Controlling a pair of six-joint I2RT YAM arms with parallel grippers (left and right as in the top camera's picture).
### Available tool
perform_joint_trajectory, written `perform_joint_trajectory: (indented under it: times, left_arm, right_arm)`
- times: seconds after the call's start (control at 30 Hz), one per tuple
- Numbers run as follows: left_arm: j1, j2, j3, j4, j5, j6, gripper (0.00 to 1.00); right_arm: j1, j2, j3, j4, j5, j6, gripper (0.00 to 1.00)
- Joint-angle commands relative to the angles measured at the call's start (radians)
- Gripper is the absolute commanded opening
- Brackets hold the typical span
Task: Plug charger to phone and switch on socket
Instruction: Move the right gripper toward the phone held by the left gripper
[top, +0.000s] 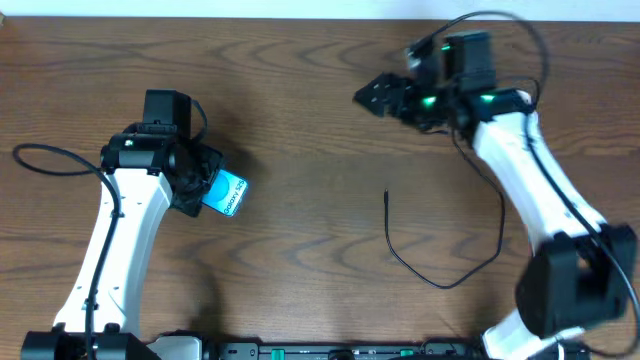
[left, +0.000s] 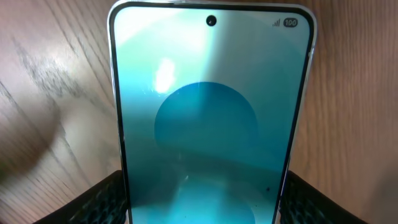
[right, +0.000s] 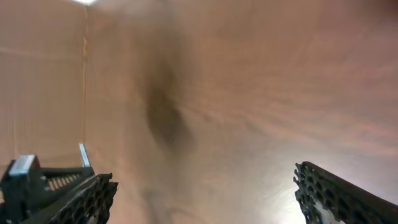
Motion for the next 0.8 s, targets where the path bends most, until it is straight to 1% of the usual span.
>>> perform_joint_trajectory:
  times: [0.0, 0.17, 0.43, 0.57, 0.77]
  left_arm:
    - [-0.002, -0.013, 0.011, 0.001, 0.030, -0.103, 0.07]
    - [-0.002, -0.013, 0.011, 0.000, 0.052, -0.161, 0.07]
    - [0.003, 0.021, 0.011, 0.002, 0.193, -0.295, 0.07]
    - [0.003, 0.065, 0.011, 0.013, 0.266, -0.315, 0.07]
    - [0.003, 0.138, 0.011, 0.023, 0.320, -0.324, 0.07]
  right_arm:
    - [0.058, 0.061, 0.015, -0.003, -0.093, 0.071, 0.92]
    - [0.124, 0.111, 0.016, -0.005, -0.120, 0.084, 0.94]
    - [0.202, 0.111, 0.019, 0.013, -0.124, 0.088, 0.95]
    - [0.223, 0.111, 0.019, 0.035, -0.124, 0.092, 0.96]
    - [0.239, 0.111, 0.020, 0.051, -0.146, 0.095, 0.95]
